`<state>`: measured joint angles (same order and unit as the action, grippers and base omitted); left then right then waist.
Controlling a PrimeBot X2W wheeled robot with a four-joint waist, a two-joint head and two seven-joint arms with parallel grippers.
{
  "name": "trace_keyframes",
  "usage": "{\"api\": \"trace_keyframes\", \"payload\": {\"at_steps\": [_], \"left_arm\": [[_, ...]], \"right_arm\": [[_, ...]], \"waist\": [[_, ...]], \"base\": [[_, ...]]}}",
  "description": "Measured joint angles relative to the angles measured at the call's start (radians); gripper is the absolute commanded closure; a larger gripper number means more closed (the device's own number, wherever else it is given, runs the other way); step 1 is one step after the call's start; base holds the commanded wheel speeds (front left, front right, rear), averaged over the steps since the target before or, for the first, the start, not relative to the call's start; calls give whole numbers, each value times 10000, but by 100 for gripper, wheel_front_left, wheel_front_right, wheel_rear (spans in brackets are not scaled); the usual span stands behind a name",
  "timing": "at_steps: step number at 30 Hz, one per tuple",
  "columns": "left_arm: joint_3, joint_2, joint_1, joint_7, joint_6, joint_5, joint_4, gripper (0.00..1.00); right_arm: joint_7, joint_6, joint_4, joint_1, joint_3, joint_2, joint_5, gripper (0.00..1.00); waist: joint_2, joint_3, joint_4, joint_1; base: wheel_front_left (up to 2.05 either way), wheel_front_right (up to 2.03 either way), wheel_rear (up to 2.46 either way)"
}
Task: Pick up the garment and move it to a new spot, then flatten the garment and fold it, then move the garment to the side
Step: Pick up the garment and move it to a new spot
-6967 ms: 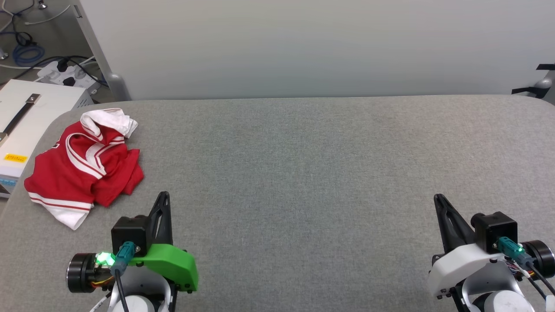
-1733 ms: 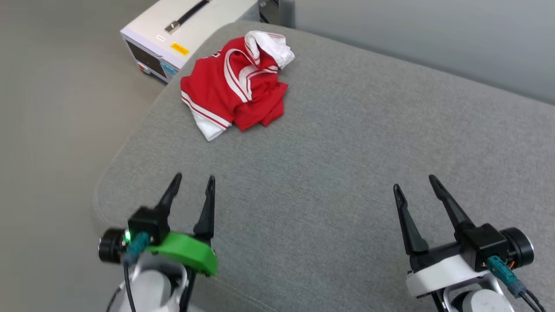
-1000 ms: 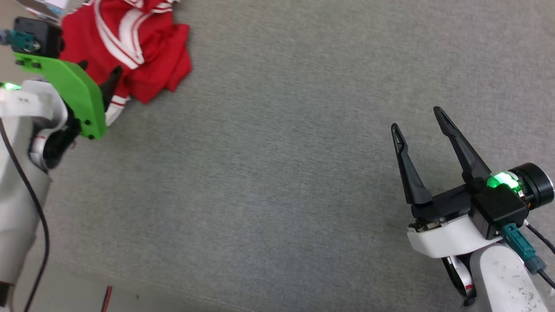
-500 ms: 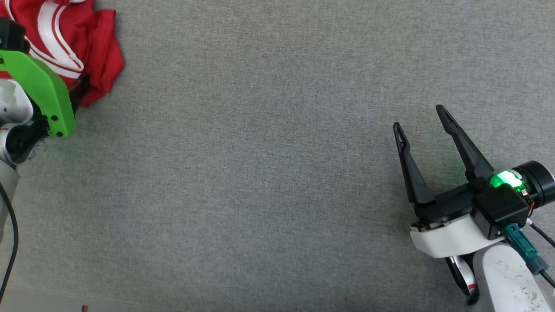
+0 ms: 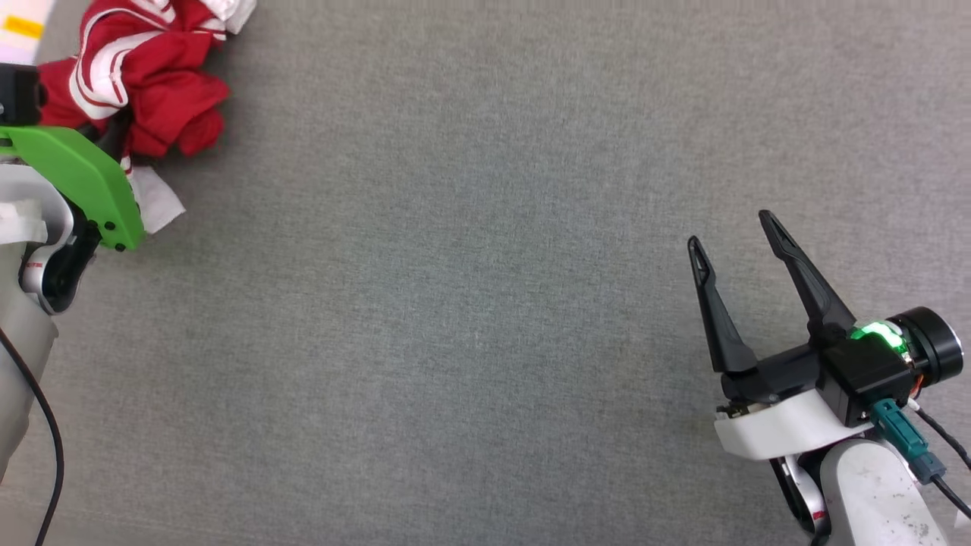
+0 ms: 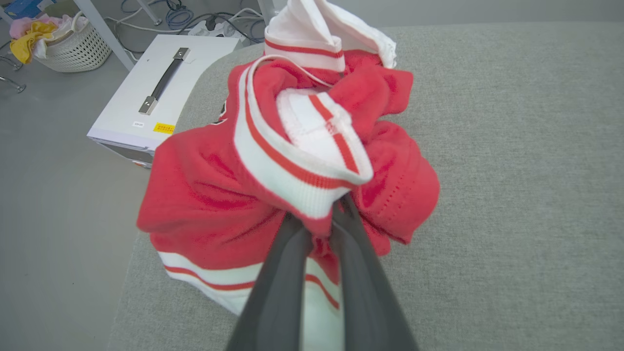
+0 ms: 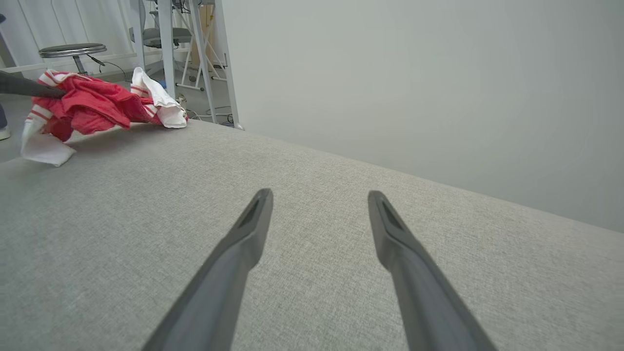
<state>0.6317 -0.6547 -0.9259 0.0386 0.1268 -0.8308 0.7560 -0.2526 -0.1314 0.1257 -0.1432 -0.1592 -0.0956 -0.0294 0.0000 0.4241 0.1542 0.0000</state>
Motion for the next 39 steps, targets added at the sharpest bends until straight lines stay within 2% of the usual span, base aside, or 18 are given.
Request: {"api": "trace_keyframes", "payload": {"at_steps": [10,16,22,32,35,39], "left_arm": [[522,169,-31,-1218,-334,1126,-1024,100],[1078,552,-127,-1216,-374,1655,-2011,100],[1534,1273,-694,-1083,-433,1918,-2890,100],[2236,3032,-1941,-1482,-366,2479,-3051,100],[2813,3156,-1799,-1442,-238,2606,-2767,100],[3659,2974,-955,-1438,-150,2989,-2293,100]], "right_arm": [[0,0,-104,257,740,301,174,0],[0,0,-142,432,1279,389,234,0],[0,0,-132,510,1703,437,259,0],[0,0,-40,640,2230,451,639,0],[0,0,-13,658,2355,449,715,0],[0,0,63,767,2418,449,788,0]], "waist": [[1,-1343,-43,0],[0,-2020,-265,0],[1,-2397,-848,0],[1,-2700,-2110,0],[1,-2712,-2439,0],[1,-2637,-2780,0]], "base": [[0,0,0],[0,0,0],[0,0,0],[0,0,0],[0,0,0],[0,0,0]]}}
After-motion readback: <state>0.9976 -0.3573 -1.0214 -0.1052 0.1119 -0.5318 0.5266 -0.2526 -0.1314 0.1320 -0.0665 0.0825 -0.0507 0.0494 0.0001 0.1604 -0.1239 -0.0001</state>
